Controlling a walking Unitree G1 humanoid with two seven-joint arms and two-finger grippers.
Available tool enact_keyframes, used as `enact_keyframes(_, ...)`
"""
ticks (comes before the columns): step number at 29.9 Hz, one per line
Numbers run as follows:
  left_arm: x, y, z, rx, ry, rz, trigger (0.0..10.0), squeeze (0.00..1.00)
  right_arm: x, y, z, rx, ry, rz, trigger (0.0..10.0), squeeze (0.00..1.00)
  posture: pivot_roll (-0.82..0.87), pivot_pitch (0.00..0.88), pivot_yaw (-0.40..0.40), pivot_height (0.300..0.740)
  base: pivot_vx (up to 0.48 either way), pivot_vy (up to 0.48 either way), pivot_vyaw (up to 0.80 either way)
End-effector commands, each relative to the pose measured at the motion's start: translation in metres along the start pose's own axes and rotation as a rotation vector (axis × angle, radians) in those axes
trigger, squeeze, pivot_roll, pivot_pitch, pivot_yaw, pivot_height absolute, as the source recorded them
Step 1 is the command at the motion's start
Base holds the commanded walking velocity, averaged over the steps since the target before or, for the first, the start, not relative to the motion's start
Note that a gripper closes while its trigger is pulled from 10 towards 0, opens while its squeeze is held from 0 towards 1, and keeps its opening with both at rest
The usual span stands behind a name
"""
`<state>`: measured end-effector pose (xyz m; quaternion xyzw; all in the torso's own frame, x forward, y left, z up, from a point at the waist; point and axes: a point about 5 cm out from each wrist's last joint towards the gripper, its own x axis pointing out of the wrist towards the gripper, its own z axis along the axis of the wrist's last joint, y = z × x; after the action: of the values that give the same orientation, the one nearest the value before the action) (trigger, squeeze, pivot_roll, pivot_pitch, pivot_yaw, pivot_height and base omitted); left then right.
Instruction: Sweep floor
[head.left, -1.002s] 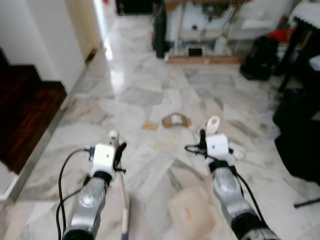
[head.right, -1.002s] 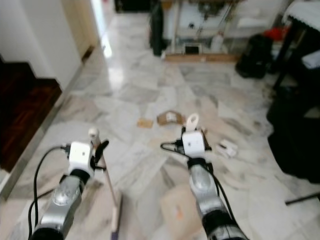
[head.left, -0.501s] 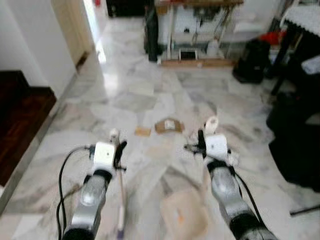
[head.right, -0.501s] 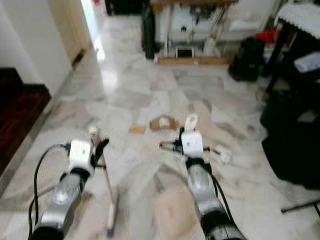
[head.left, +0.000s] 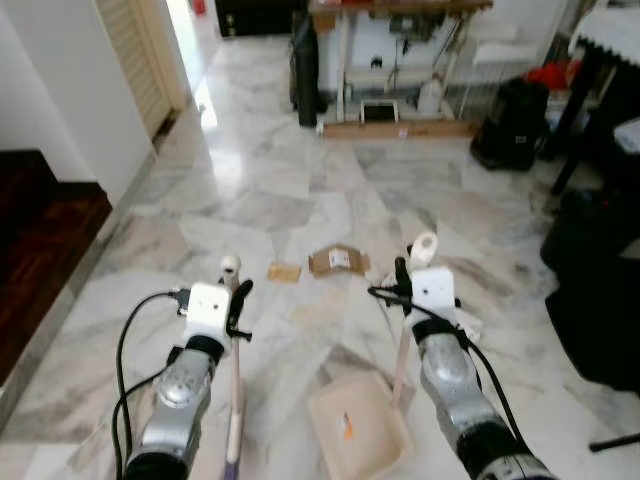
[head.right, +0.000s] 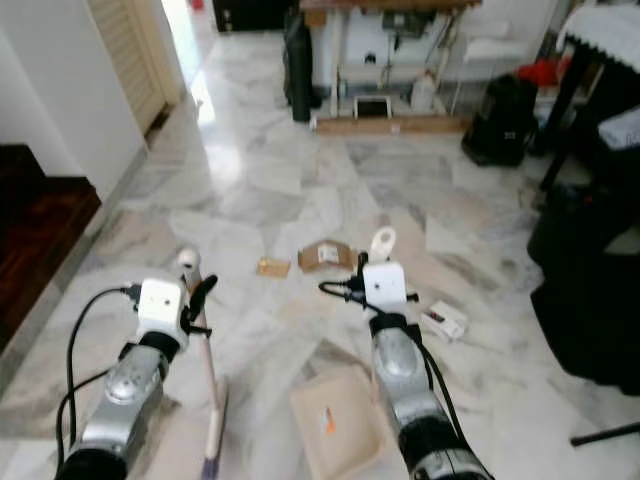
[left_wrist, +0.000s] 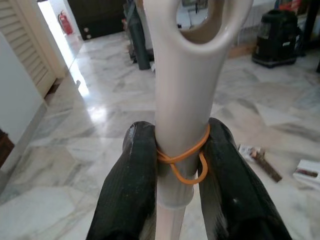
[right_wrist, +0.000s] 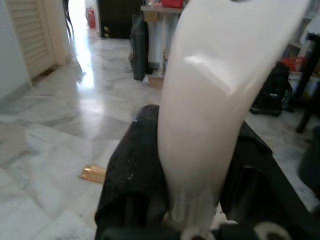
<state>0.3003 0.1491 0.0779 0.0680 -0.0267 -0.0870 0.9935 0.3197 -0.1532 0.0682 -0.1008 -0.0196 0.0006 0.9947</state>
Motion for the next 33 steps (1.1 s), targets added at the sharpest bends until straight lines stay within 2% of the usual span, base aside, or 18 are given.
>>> enact_keyframes(1,0.0027,0.0106,0.0096,0.021,-0.041,0.026,10.0,0.0,0.0079,0.006,0.0151,-0.009,-0.061,0.023,10.0,0.0,0.07,0.0,0.028,0.74,0.27,0.0,0.0)
enact_keyframes(33,0.0034,0.0098,0.0097,0.02,-0.042,0.022,10.0,0.0,0.008,0.0081,0.0152,-0.003,-0.06,0.029,10.0,0.0,0.07,0.0,0.029,0.74,0.27,0.0,0.0)
